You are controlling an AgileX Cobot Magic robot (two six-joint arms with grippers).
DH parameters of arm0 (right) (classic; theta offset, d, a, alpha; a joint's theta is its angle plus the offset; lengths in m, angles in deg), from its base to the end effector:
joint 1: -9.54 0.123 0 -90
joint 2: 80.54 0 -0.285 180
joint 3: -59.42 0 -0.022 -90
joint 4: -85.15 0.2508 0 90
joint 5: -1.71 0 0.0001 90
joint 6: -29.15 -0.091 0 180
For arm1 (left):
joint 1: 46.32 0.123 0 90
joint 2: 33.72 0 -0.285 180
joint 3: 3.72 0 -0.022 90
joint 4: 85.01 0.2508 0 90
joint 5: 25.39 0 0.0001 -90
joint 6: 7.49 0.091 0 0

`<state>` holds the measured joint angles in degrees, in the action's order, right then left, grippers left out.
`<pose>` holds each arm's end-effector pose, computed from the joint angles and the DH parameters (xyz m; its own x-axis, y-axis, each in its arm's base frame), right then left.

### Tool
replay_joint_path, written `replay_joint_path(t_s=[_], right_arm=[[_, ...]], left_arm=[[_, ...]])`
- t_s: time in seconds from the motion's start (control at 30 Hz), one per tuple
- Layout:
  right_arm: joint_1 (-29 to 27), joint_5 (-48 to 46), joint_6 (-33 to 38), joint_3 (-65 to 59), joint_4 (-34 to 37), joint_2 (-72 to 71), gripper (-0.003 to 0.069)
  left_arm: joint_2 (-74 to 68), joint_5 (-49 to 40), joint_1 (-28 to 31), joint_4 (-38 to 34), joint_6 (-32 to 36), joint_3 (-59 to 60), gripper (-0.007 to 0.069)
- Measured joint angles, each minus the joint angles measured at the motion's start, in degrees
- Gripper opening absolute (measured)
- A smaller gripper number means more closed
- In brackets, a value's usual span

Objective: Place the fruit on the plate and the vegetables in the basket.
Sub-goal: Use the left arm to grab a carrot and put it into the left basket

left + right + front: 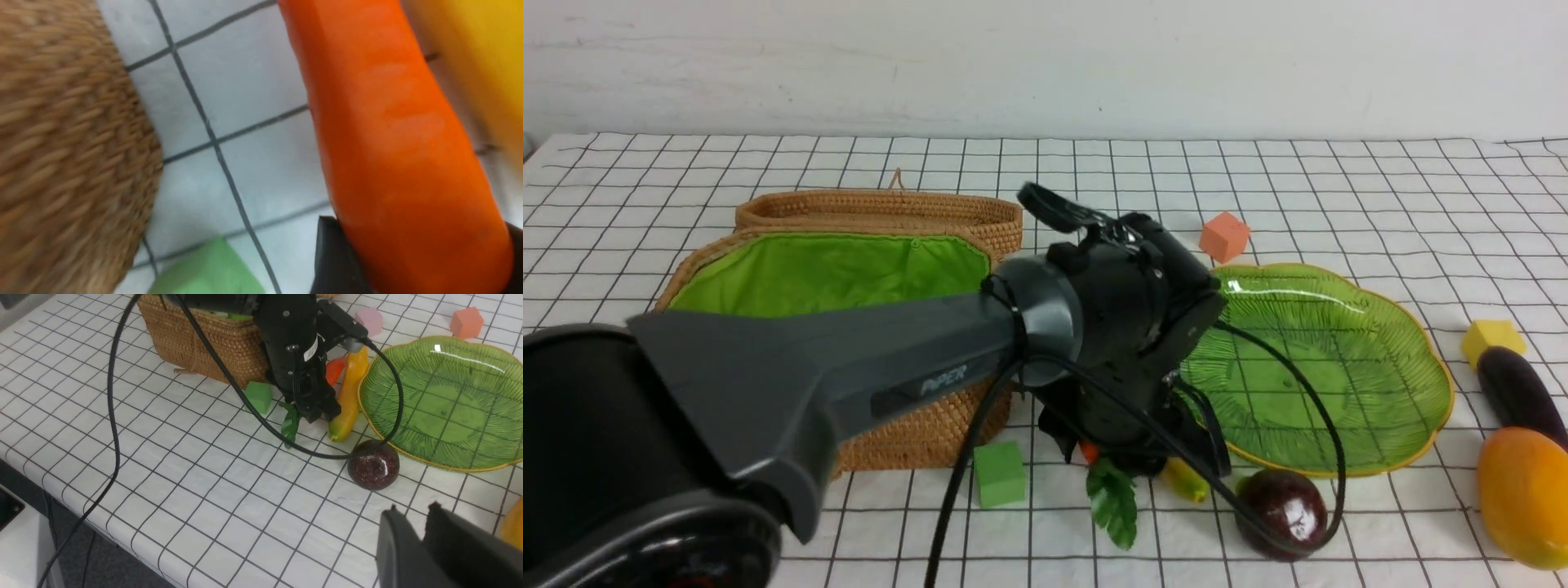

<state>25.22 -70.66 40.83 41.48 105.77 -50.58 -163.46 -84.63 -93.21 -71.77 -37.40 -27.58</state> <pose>-0.0090 0.0292 0.4080 -0.4185 -0.2058 -0.8846 -0.5769 0.8125 0.0840 0.3229 -0.3187 0.2087 -0.8719 0.3697 -0.3211 0.3677 0.9274 0.0694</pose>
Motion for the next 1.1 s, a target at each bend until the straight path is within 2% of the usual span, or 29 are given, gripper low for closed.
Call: replay_joint_path(t_s=[0.23,0.37,0.5,0.7,0.73,0.77,0.97,1.03,1.1], right_arm=[[0.0,0.0,0.0,0.0,0.1,0.0,0.0130],[0.0,0.0,0.0,0.0,0.1,0.0,0.0132],[0.0,0.0,0.1,0.0,0.1,0.0,0.0134],[0.0,0.3,0.1,0.0,0.2,0.0,0.0138],[0.0,0.3,0.1,0.0,0.2,0.0,0.0138],[0.0,1.0,0.2,0.0,0.2,0.0,0.0140],[0.0,1.4,1.4,0.0,0.2,0.0,0.0144],[0.0,1.4,1.5,0.0,0.2,0.0,0.0144],[0.0,1.4,1.8,0.0,0.2,0.0,0.0144]], left_arm=[[8.4,-1.1,0.0,-6.1,1.7,0.0,0.0396],[14.0,-3.4,0.0,-9.8,7.8,0.0,0.0396],[19.0,-6.5,-0.1,-9.3,18.3,0.0,0.0395],[27.7,-11.8,2.3,-2.5,47.6,0.6,0.0395],[28.2,-11.8,2.9,-2.4,48.6,0.7,0.0395],[29.7,-12.2,6.0,-2.2,54.8,1.0,0.0395],[29.0,-12.2,21.5,-5.8,69.7,1.1,0.0393],[28.1,-12.2,23.4,-6.6,72.5,1.1,0.0393],[25.4,-12.2,27.2,-9.3,78.2,1.1,0.0393]])
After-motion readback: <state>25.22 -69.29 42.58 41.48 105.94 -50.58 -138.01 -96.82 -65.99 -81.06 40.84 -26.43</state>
